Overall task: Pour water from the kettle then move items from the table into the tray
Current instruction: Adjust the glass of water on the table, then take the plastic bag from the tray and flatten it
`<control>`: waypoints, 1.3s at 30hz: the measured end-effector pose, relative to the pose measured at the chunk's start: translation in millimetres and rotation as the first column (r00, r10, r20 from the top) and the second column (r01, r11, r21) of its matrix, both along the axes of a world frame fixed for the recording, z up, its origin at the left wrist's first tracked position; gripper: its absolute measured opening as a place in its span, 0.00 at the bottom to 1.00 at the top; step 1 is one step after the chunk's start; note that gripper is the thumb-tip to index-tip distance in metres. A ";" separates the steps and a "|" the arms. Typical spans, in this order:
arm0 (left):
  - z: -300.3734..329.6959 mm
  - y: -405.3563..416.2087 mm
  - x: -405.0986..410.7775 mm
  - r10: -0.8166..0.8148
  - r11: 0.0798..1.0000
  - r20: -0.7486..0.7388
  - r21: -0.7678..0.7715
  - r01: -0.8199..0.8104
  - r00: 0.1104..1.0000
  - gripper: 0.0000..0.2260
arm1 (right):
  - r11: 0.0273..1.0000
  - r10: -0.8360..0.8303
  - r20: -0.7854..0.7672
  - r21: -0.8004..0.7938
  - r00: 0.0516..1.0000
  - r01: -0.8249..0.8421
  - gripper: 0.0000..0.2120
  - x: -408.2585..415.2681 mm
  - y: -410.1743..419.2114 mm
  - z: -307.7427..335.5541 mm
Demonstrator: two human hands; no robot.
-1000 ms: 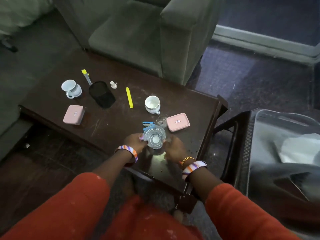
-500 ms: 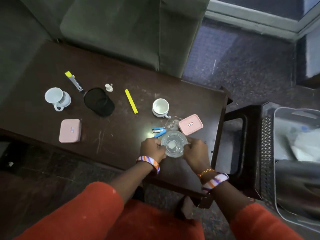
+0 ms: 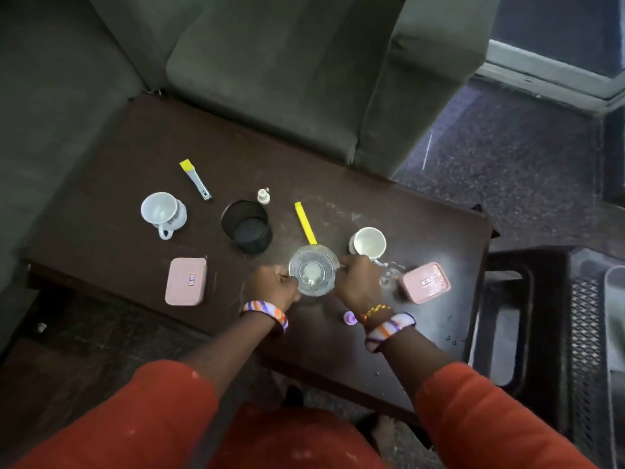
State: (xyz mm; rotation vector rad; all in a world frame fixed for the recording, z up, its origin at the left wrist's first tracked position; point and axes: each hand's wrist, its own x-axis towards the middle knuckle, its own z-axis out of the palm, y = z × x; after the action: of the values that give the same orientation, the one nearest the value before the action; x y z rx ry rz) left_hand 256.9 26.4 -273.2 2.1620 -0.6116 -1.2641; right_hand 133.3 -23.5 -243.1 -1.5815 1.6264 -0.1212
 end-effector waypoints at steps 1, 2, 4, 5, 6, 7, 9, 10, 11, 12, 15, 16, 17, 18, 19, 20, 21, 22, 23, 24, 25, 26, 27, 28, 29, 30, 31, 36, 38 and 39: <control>-6.5 -3.4 9.3 0.023 1.000 -0.013 0.007 -0.023 1.000 0.09 | 1.000 0.000 0.000 0.005 1.000 0.000 0.12 10.2 -5.8 -6.8; -14.9 -6.8 18.0 0.042 0.999 -0.027 0.009 -0.042 0.999 0.08 | 1.000 -0.003 0.000 0.012 1.000 0.003 0.13 19.7 -11.6 -12.6; -24.0 -14.1 30.7 0.081 0.997 -0.048 0.006 -0.080 0.996 0.04 | 0.999 0.008 -0.025 0.033 1.000 -0.007 0.15 34.8 -22.9 -26.9; -26.7 -17.6 35.7 0.105 0.994 -0.071 0.004 -0.105 0.992 0.03 | 0.999 0.017 -0.040 0.038 0.999 -0.016 0.14 41.0 -28.2 -32.9; -32.8 -20.2 40.5 0.135 0.991 -0.094 0.005 -0.135 0.986 0.04 | 0.999 0.024 -0.052 0.040 0.998 -0.022 0.14 46.5 -32.9 -37.7; -36.1 -22.7 43.7 0.169 0.986 -0.117 0.011 -0.169 0.979 0.07 | 0.999 0.028 -0.061 0.042 0.998 -0.026 0.14 51.1 -37.9 -41.8; -42.4 -25.3 47.5 0.211 0.977 -0.152 0.026 -0.210 0.965 0.12 | 0.998 0.039 -0.077 0.053 0.996 -0.035 0.15 58.6 -45.5 -46.7; -44.1 -26.3 48.2 0.221 0.975 -0.160 0.021 -0.220 0.962 0.12 | 0.998 0.042 -0.084 0.058 0.996 -0.037 0.15 61.5 -47.8 -48.0; -43.9 -26.9 48.5 0.231 0.973 -0.170 0.021 -0.231 0.958 0.11 | 0.997 0.046 -0.088 0.062 0.995 -0.040 0.15 63.8 -49.7 -49.7; -45.0 -27.3 49.2 0.248 0.968 -0.182 0.020 -0.248 0.952 0.10 | 0.997 0.049 -0.095 0.063 0.994 -0.043 0.15 65.6 -51.2 -50.1; -45.6 -29.1 49.6 0.295 0.955 -0.221 0.036 -0.295 0.929 0.05 | 0.997 0.061 -0.110 0.056 0.992 -0.055 0.15 68.4 -55.7 -49.9; -44.9 -29.5 48.7 0.305 0.952 -0.227 0.037 -0.305 0.925 0.05 | 0.997 0.065 -0.107 0.055 0.992 -0.059 0.15 68.7 -57.3 -49.5; -45.0 -30.0 47.8 0.317 0.948 -0.231 0.046 -0.315 0.920 0.07 | 0.997 0.066 -0.101 0.053 0.993 -0.061 0.14 68.8 -58.8 -48.6; -43.8 -30.5 47.0 0.329 0.944 -0.237 0.053 -0.326 0.914 0.09 | 0.997 0.065 -0.096 0.054 0.993 -0.060 0.14 69.2 -60.2 -47.0; -42.7 -31.3 46.0 0.342 0.939 -0.246 0.065 -0.336 0.907 0.10 | 0.997 0.065 -0.091 0.058 0.994 -0.060 0.14 69.6 -61.1 -45.3; -42.6 -31.2 45.3 0.357 0.934 -0.248 0.078 -0.349 0.901 0.09 | 0.996 0.064 -0.088 0.067 0.994 -0.059 0.15 70.0 -61.5 -43.2; -39.2 -32.0 44.1 0.369 0.929 -0.240 0.095 -0.357 0.898 0.07 | 0.995 0.064 -0.082 0.076 0.995 -0.057 0.15 70.3 -61.5 -41.2; -35.2 -32.1 43.1 0.369 0.928 -0.226 0.132 -0.347 0.901 0.05 | 0.995 0.060 -0.082 0.089 0.995 -0.053 0.16 69.8 -60.9 -38.6; -30.3 -32.2 41.6 0.363 0.928 -0.236 0.182 -0.326 0.901 0.03 | 0.994 0.049 -0.091 0.104 0.995 -0.040 0.16 68.6 -59.6 -35.9; -23.2 -31.6 39.2 0.354 0.924 -0.278 0.250 -0.289 0.893 0.03 | 0.992 0.035 -0.109 0.121 0.993 -0.021 0.16 66.3 -57.7 -32.2; -12.0 -29.9 35.6 0.324 0.919 -0.330 0.333 -0.212 0.886 0.06 | 0.991 0.029 -0.127 0.133 0.991 -0.012 0.15 62.7 -54.9 -28.3; -2.5 -27.3 32.1 0.264 0.912 -0.365 0.395 -0.109 0.893 0.09 | 0.989 0.040 -0.139 0.145 0.989 -0.020 0.14 58.8 -50.9 -23.7; 4.4 -25.2 29.0 0.193 0.906 -0.387 0.423 -0.012 0.902 0.12 | 0.987 0.069 -0.145 0.157 0.987 -0.046 0.14 54.1 -46.5 -19.1; 11.3 -24.2 24.7 0.111 0.902 -0.387 0.426 0.070 0.916 0.14 | 0.981 0.108 -0.148 0.175 0.983 -0.082 0.13 49.0 -42.0 -13.1; 19.2 -24.8 20.1 0.014 0.901 -0.365 0.409 0.146 0.931 0.14 | 0.974 0.147 -0.145 0.193 0.978 -0.118 0.13 42.9 -37.5 -5.4; 26.4 -26.9 15.5 -0.087 0.904 -0.327 0.372 0.213 0.941 0.14 | 0.966 0.179 -0.135 0.213 0.975 -0.148 0.13 35.6 -33.4 4.2; 32.3 -31.0 9.6 -0.182 0.905 -0.283 0.326 0.273 0.942 0.13 | 0.959 0.200 -0.117 0.226 0.973 -0.170 0.13 27.1 -30.1 14.4; 89.7 -72.7 -55.5 -0.631 0.764 -0.077 0.109 0.635 0.772 0.12 | 0.976 0.156 -0.056 0.162 0.986 -0.145 0.10 -35.9 -31.0 84.5; 117.2 -92.1 -96.1 -0.721 0.693 0.001 0.017 0.721 0.693 0.13 | 0.995 0.065 -0.080 0.075 0.995 -0.059 0.10 -74.7 -38.7 116.4; 132.2 -100.9 -118.2 -0.751 0.659 0.036 -0.030 0.752 0.659 0.14 | 0.999 0.025 -0.101 0.024 0.995 -0.023 0.10 -97.2 -43.1 132.4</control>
State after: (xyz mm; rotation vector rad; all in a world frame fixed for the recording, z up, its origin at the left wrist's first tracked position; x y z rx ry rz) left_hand 138.6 -74.5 -141.0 1.9168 -1.6593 -1.5927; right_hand 36.1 -66.6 -110.6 -1.6119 1.6795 -0.0096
